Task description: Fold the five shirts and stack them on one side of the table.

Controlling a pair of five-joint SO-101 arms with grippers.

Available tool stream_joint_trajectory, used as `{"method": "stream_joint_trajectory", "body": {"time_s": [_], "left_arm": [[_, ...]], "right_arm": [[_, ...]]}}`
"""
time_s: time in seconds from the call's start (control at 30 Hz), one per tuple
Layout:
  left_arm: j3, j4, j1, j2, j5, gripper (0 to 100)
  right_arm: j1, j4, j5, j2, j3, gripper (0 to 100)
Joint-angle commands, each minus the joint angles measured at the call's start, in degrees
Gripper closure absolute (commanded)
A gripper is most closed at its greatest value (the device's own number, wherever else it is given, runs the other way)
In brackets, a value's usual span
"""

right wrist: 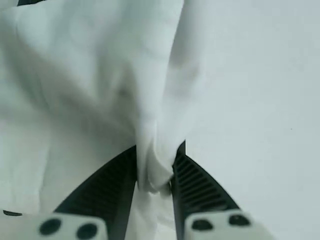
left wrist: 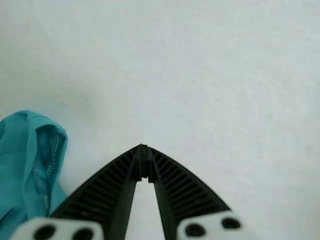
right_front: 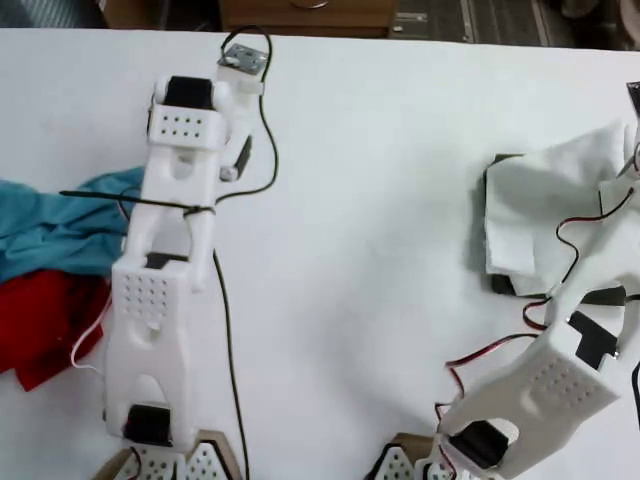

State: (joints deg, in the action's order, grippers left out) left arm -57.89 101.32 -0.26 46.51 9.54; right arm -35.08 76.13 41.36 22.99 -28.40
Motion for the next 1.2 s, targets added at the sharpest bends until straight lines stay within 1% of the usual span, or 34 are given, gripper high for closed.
{"method": "stream_joint_trajectory", "body": {"time_s": [0.0,0.13,0.33,0.47,0.5,0.67,0.73,0.87,0.93,1.07,1.17], "left_arm": [[-0.13,0.88,-0.18,-0.53,-0.53,97],[0.13,0.88,-0.18,-0.53,-0.53,97],[5.05,0.62,-0.44,-0.70,-0.53,97],[5.67,0.53,-0.44,-0.62,-0.53,97],[5.49,0.53,-0.26,-0.62,-0.53,97],[5.67,0.53,-0.18,-0.62,-0.53,97],[5.67,0.53,-0.26,-0.53,-0.53,97],[5.67,0.53,-0.18,-0.62,-0.44,97],[5.67,0.53,-0.18,-0.62,-0.44,97],[5.67,0.53,-0.35,-0.62,-0.44,97],[5.67,0.44,-0.26,-0.62,-0.44,97]], "right_arm": [[-0.66,-2.68,0.35,-0.40,-0.79,97.7],[-0.31,-4.79,0.35,1.19,-1.23,97.7],[-0.66,-5.58,0.35,6.73,-1.23,97.7],[-0.75,-8.57,0.35,9.36,-1.23,96.7],[-0.75,-9.10,0.18,9.71,-1.23,94.9],[-0.75,-9.54,0.18,9.45,-1.23,78.0],[-0.84,-9.54,-0.09,8.31,-1.67,76.3],[-1.89,-9.45,-0.18,5.32,-4.92,76.5],[-3.12,-8.22,-0.18,3.65,-6.42,76.5],[-5.32,0.57,0.18,1.19,-7.03,76.5],[-7.25,3.65,0.09,0.04,-7.21,76.5]]}}
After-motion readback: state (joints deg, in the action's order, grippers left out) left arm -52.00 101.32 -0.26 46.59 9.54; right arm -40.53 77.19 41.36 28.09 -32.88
